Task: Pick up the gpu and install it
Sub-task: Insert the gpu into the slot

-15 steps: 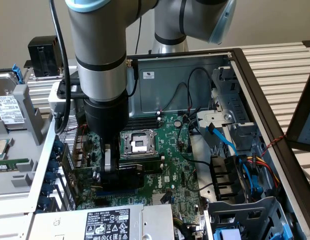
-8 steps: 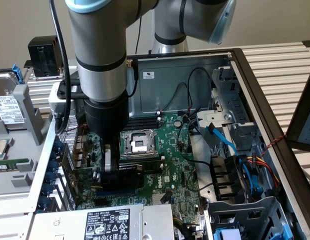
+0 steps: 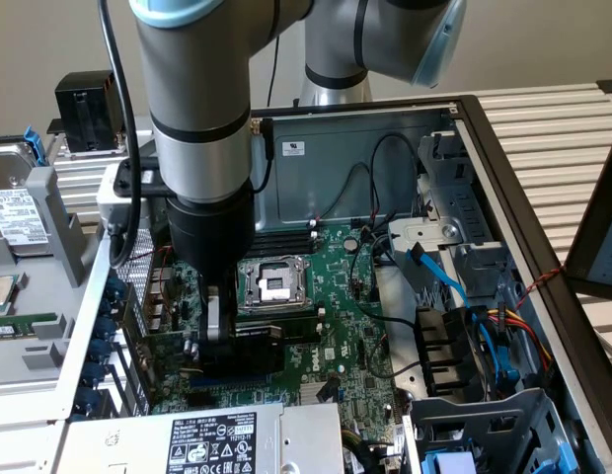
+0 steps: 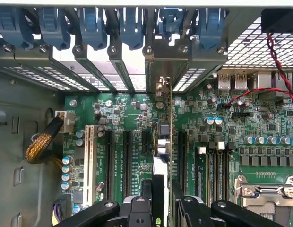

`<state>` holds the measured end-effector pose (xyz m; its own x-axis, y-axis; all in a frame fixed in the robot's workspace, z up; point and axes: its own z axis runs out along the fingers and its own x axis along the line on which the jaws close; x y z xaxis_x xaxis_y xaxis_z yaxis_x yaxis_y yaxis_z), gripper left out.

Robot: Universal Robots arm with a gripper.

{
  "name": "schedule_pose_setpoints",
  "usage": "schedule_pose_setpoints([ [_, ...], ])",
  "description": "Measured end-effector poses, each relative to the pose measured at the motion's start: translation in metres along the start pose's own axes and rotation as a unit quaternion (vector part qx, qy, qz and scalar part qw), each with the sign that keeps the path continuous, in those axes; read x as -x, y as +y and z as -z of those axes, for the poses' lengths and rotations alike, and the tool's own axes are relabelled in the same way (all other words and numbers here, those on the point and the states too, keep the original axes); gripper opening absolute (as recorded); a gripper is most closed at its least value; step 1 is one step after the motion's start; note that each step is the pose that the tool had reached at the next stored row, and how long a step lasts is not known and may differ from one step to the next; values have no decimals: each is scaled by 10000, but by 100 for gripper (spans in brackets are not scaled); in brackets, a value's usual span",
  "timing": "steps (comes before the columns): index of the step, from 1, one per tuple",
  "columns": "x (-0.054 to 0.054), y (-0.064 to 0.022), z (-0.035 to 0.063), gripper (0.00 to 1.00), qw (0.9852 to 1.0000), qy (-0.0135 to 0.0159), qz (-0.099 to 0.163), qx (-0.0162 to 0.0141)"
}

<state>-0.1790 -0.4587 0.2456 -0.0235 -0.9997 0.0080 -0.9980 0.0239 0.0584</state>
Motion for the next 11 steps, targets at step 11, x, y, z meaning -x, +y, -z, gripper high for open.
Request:
schedule_pose_setpoints([
  [11, 1, -1, -25, 27, 10000, 0, 0, 0],
])
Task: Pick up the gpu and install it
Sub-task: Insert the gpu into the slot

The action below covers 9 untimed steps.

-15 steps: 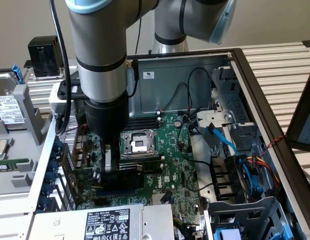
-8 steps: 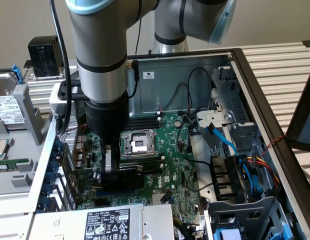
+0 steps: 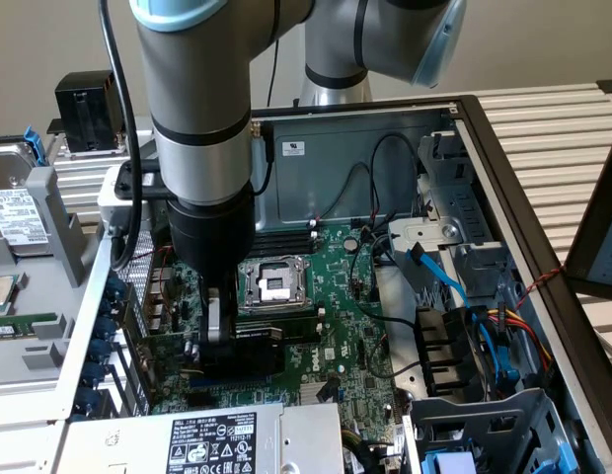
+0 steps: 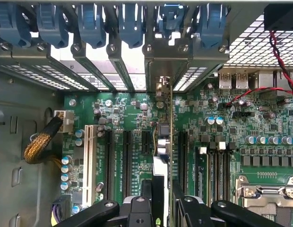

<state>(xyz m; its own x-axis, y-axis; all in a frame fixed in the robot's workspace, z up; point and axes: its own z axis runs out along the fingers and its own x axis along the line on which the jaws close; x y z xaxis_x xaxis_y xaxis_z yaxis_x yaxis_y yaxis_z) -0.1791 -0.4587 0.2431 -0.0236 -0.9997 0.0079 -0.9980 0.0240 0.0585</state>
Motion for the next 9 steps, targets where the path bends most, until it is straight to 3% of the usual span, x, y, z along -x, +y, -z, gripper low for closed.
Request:
schedule_pose_setpoints([
  [4, 2, 4, -6, 27, 10000, -8, -4, 0],
  [9, 0, 2, 39, 47, 10000, -1, 0, 0],
])
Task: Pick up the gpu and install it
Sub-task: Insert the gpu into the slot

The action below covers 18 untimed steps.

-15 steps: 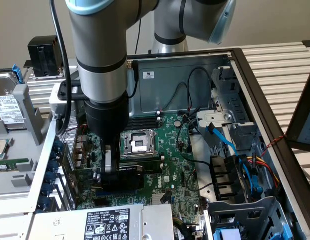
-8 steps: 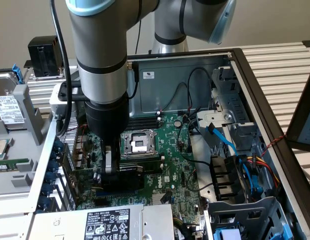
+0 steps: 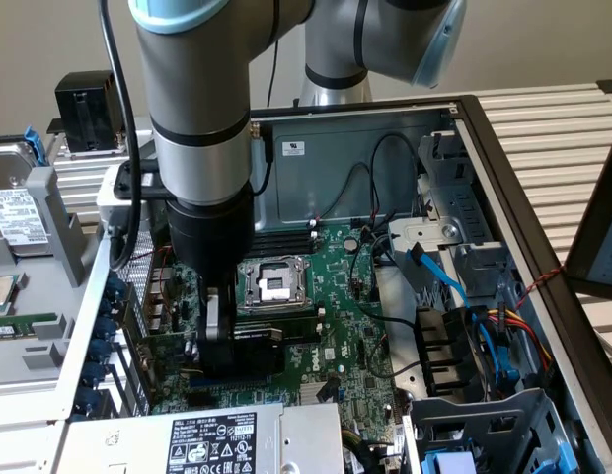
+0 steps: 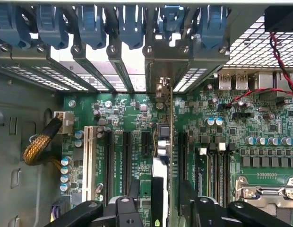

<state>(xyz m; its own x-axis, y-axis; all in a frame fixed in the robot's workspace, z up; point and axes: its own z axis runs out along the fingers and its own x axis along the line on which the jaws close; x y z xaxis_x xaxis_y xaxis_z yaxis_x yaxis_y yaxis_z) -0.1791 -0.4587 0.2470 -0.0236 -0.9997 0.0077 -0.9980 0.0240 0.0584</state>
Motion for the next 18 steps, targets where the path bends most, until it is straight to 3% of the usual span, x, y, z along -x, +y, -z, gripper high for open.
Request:
schedule_pose_setpoints([
  [3, -1, 5, 83, 47, 10000, 1, 0, 1],
  [13, -4, 31, 529, 47, 10000, 1, 0, 0],
  [18, -4, 34, 539, 47, 10000, 1, 0, 0],
])
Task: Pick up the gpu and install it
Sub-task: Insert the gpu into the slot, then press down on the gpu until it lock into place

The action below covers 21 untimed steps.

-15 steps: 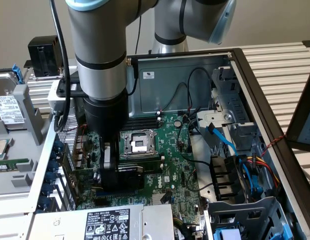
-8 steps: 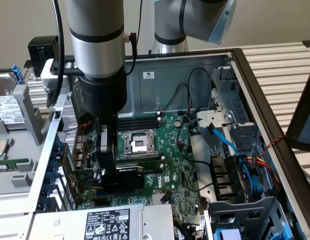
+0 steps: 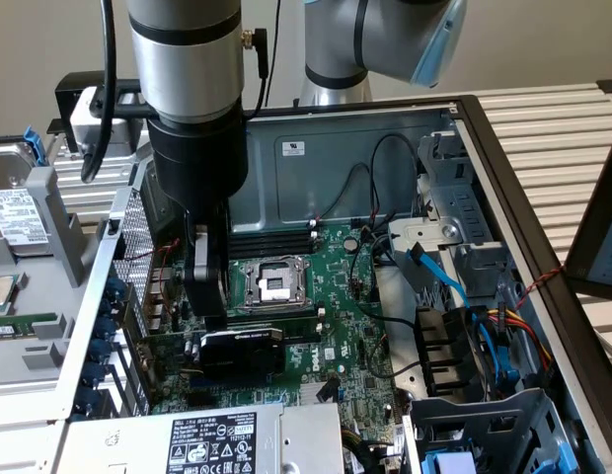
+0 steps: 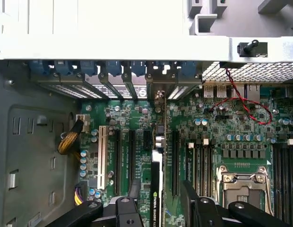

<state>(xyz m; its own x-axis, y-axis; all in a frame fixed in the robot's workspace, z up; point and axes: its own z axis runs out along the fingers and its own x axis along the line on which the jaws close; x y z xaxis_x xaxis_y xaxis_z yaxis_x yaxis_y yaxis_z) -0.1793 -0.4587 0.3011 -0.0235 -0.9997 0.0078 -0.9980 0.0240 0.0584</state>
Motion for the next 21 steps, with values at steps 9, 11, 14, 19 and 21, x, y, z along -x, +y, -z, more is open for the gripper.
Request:
schedule_pose_setpoints([
  [9, 0, 0, 0, 44, 10000, 0, 0, 0],
  [11, 0, 0, 0, 38, 10000, 0, 0, 0],
  [14, 0, 0, 1, 26, 10000, 0, 0, 0],
  [19, -1, 25, -1, 11, 10000, 1, -3, -2],
  [21, -2, 65, -10, 11, 10000, -1, -7, -11],
])
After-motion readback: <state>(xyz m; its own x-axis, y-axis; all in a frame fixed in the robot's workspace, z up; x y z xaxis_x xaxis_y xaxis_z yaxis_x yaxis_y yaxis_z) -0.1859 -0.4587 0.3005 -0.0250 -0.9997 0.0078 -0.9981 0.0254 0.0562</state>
